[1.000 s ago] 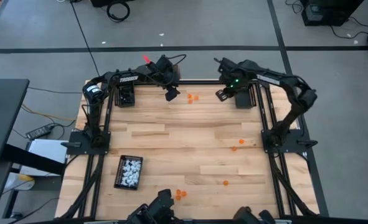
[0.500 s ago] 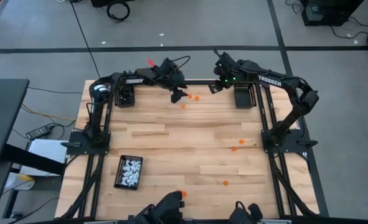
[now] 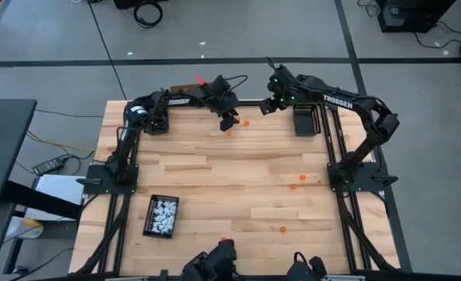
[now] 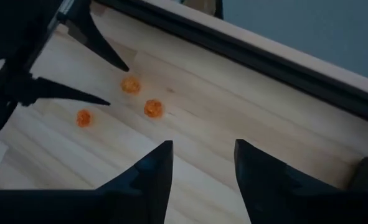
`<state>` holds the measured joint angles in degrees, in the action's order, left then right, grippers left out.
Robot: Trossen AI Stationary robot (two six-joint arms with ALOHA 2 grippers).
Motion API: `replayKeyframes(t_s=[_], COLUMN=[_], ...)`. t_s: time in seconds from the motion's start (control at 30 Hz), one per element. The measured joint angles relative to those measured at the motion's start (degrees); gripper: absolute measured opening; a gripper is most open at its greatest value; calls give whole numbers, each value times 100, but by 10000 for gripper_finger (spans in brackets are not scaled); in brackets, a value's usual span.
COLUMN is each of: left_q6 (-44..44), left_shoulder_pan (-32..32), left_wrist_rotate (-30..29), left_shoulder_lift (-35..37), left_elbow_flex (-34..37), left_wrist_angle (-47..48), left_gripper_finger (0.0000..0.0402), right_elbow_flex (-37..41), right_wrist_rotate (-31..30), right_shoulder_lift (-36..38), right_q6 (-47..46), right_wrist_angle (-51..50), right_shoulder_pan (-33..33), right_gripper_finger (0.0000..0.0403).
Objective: Sort Halloween decoration
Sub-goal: Put the orange pumpkin toy into the top right black basket
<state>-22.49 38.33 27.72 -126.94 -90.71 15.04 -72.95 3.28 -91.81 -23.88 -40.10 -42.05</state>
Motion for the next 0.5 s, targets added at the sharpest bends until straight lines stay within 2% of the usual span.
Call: replayKeyframes(t_s=[0.27, 0.4, 0.5], left_q6=[43, -40, -266], left_shoulder_pan=[-4, -41, -121], left_wrist_rotate=[-40, -113, 66], left_shoulder_lift=[-433, -449, -449], left_elbow_flex=[-922, -970, -956], left_wrist_angle=[1264, 1394, 1751], left_gripper_finger=[201, 195, 179], right_elbow_flex=[0, 0, 0], right_wrist_rotate=[128, 217, 392], right_shoulder_lift=[0, 0, 0], right_q6=[0, 8, 42], right_wrist_angle=[-74, -98, -104], right_shoulder_pan=[6, 39, 130], right_gripper_finger=[172, 172, 172])
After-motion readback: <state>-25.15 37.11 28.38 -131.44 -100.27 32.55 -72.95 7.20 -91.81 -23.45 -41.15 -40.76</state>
